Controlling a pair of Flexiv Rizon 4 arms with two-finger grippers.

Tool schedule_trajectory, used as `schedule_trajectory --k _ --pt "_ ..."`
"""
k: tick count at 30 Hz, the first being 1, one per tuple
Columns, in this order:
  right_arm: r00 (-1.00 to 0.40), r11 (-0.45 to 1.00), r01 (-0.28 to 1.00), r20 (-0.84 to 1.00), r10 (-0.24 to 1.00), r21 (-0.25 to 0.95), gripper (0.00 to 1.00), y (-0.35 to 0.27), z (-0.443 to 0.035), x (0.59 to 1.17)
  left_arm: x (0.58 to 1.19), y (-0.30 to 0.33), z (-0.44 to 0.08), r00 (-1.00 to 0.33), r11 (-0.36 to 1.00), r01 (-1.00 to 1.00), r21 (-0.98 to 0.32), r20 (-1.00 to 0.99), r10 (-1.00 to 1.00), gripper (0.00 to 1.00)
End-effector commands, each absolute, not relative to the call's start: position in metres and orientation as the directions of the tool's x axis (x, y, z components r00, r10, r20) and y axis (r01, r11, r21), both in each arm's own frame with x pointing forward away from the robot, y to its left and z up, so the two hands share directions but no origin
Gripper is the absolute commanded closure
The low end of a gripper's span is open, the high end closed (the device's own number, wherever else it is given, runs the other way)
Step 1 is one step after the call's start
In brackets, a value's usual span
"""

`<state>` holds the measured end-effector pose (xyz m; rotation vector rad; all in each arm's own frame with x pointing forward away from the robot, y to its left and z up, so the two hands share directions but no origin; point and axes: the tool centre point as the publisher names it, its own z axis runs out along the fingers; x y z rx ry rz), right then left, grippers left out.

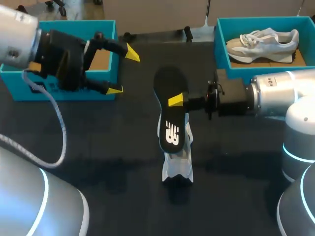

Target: Take the shoe out of the shoebox, open the shoe tongue, remove and reinsert the insole, then place the shoe into the shoebox

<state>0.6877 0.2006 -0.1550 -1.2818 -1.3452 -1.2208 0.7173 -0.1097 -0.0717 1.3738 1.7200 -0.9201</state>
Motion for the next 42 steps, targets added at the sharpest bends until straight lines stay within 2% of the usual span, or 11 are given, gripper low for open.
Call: schedule_trajectory --k 1,26,30,42 --pt "-0.072 -0.019 0.997 0.989 0.127 0.075 1.00 0.198 -0.156 0.686 0.708 -0.106 -0.077 -0.114 0.186 0.979 -0.078 -0.975 0.189 0.00" --pt "-0.102 -0.037 0.993 0.986 0.129 0.108 1.00 0.193 -0.146 0.681 0.708 -0.106 -0.077 -0.114 0.186 0.979 -0.078 -0.975 0.189 0.00" --pt "-0.095 -0.046 0.994 0.987 0.129 0.102 1.00 0.197 -0.143 0.680 0.712 -0.109 -0.086 -0.109 0.218 0.973 -0.079 -0.985 0.131 0.00" --pt "-0.077 -0.013 0.997 0.990 0.115 0.079 1.00 0.210 -0.133 0.679 0.724 -0.118 -0.113 -0.085 0.235 0.971 -0.055 -0.989 0.122 0.00"
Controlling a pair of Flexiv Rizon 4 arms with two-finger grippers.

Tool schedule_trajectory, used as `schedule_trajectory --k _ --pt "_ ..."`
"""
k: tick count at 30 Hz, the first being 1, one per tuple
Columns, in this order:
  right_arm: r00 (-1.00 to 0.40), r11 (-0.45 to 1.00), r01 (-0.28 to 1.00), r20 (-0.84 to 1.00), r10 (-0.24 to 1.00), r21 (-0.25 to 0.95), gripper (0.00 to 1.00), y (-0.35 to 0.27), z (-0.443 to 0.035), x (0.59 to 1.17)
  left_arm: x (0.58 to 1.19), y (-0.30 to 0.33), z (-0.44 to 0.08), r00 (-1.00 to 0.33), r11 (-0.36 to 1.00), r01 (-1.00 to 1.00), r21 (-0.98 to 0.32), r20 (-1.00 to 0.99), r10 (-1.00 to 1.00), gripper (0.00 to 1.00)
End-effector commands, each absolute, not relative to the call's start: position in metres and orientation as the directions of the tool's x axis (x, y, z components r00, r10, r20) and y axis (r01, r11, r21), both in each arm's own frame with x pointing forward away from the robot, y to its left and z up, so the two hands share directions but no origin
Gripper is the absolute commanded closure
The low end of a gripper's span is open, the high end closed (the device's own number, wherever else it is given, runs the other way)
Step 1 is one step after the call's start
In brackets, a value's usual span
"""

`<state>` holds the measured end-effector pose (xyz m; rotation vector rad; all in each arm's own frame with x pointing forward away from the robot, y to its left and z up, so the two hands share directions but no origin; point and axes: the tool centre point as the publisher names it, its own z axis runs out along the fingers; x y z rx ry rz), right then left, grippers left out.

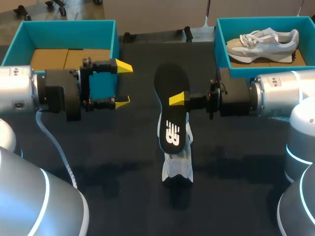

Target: Take the shoe out of the shoebox, open the shoe tongue, remove and reinsert the insole, then place the shoe into the shoebox

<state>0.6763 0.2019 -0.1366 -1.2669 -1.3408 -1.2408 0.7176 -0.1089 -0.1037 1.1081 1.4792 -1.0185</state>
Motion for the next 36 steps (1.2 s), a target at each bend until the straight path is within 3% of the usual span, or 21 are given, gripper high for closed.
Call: schedule_trajectory --k 1,16,20,36 --pt "-0.075 -0.013 0.997 0.991 0.115 0.077 1.00 0.210 -0.133 0.679 0.724 -0.118 -0.113 -0.085 0.234 0.971 -0.055 -0.989 0.122 0.00" --pt "-0.055 -0.024 0.998 0.995 0.084 0.057 1.00 0.234 -0.126 0.666 0.740 -0.140 -0.123 -0.010 0.146 0.989 0.002 -0.997 0.080 0.00" --pt "-0.054 -0.020 0.998 0.995 0.080 0.056 1.00 0.243 -0.127 0.665 0.738 -0.150 -0.124 -0.007 0.133 0.991 0.003 -0.997 0.072 0.15" --pt "-0.057 -0.029 0.998 0.995 0.081 0.060 1.00 0.251 -0.131 0.670 0.721 -0.171 -0.128 -0.032 0.126 0.992 -0.027 -0.999 0.041 0.41"
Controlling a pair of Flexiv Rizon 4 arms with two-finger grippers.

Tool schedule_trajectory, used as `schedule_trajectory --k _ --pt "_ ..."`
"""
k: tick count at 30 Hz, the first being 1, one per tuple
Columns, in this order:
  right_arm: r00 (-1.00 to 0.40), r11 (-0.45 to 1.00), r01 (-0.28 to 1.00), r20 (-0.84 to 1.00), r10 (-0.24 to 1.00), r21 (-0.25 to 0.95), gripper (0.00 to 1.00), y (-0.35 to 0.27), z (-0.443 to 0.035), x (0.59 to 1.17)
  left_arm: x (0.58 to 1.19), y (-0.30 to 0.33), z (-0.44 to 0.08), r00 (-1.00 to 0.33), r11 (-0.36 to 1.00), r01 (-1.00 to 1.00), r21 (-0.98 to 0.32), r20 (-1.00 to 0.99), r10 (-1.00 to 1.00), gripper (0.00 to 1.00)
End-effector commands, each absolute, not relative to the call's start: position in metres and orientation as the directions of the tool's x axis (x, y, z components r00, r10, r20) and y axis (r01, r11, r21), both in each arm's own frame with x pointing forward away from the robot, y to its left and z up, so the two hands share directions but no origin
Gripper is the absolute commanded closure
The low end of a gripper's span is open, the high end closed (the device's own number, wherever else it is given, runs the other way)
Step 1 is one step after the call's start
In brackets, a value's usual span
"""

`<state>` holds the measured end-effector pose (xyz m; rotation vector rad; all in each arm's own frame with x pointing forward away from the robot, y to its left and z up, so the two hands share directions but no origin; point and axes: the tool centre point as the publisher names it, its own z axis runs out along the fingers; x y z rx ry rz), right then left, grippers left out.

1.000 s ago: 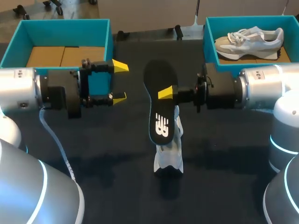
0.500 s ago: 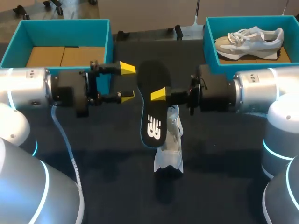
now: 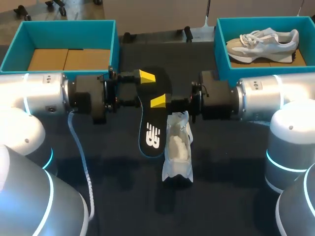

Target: Take the shoe out of the shoebox, open the shoe tongue, remove and reinsert the insole, then place the shoe into the shoebox

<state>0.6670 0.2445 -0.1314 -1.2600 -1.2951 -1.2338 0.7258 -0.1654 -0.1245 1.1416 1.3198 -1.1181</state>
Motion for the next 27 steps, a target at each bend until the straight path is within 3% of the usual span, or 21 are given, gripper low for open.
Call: schedule_trajectory --k 1,2,11,16,19,20,21,27 --pt "-0.059 -0.029 0.998 0.995 0.081 0.061 1.00 0.2513 -0.1310 0.6703 0.7202 -0.1709 -0.1283 -0.033 0.123 0.992 -0.028 -0.999 0.042 0.43" --pt "-0.061 -0.027 0.998 0.995 0.082 0.063 1.00 0.2512 -0.1302 0.6709 0.7191 -0.1713 -0.1290 -0.036 0.122 0.992 -0.030 -0.999 0.041 0.51" --pt "-0.068 -0.022 0.997 0.994 0.083 0.070 1.00 0.2498 -0.1280 0.6698 0.7167 -0.1706 -0.1329 -0.040 0.123 0.992 -0.034 -0.998 0.045 0.59" --pt "-0.070 -0.026 0.997 0.994 0.080 0.072 1.00 0.2499 -0.1285 0.6691 0.7150 -0.1719 -0.1336 -0.040 0.119 0.992 -0.034 -0.998 0.047 0.69" --pt "-0.070 -0.028 0.997 0.995 0.077 0.072 1.00 0.2503 -0.1296 0.6683 0.7141 -0.1728 -0.1345 -0.041 0.118 0.992 -0.035 -0.998 0.047 0.80" --pt "-0.070 -0.028 0.997 0.995 0.076 0.072 1.00 0.2505 -0.1299 0.6681 0.7138 -0.1729 -0.1349 -0.041 0.118 0.992 -0.036 -0.998 0.047 0.94" --pt "-0.071 -0.028 0.997 0.995 0.075 0.073 1.00 0.2506 -0.1299 0.6677 0.7136 -0.1731 -0.1354 -0.042 0.118 0.992 -0.036 -0.998 0.047 1.00" --pt "-0.070 -0.036 0.997 0.995 0.072 0.073 1.00 0.2482 -0.1310 0.6623 0.7133 -0.1732 -0.1364 -0.057 0.118 0.992 -0.051 -0.997 0.047 1.00"
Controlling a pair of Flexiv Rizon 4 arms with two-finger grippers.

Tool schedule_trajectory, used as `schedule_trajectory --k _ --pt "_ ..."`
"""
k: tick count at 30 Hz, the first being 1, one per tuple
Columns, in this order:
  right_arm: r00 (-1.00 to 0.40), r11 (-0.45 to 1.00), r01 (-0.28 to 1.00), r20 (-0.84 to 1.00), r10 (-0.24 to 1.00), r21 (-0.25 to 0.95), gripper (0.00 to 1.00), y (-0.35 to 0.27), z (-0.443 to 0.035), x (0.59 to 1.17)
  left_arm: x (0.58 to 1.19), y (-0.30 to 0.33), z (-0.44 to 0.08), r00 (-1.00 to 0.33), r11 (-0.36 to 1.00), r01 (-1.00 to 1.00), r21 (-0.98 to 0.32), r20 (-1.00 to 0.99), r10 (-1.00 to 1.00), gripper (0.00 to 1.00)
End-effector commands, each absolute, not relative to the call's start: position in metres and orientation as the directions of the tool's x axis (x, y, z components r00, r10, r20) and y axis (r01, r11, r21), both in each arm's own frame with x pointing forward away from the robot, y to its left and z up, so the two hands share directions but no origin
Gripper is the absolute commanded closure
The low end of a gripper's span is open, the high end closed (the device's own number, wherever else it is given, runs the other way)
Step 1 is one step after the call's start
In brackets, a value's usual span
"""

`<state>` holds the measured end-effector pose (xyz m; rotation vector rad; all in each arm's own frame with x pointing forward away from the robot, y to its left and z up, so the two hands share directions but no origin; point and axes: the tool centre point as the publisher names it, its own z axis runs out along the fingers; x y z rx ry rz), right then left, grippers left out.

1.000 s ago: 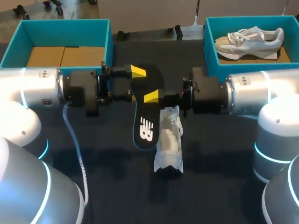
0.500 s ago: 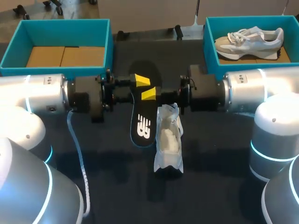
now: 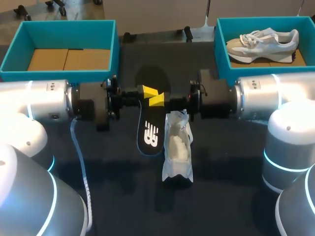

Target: Take the shoe out of the shoebox, open the shoe tongue, remove and reinsert the insole, then place the shoe into the shoebox

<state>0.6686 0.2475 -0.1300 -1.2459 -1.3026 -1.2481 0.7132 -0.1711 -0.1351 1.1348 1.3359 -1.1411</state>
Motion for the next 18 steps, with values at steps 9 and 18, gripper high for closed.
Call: schedule_trajectory --k 9,18 --pt "-0.089 -0.113 0.988 0.986 0.139 0.105 0.00 0.215 -0.133 0.644 0.711 -0.171 -0.140 -0.114 0.113 0.988 -0.109 -0.993 0.036 1.00" --pt "-0.232 -0.093 0.963 0.951 0.204 0.254 0.00 0.184 -0.127 0.644 0.691 -0.173 -0.144 -0.228 0.048 0.973 -0.226 -0.973 0.039 1.00"
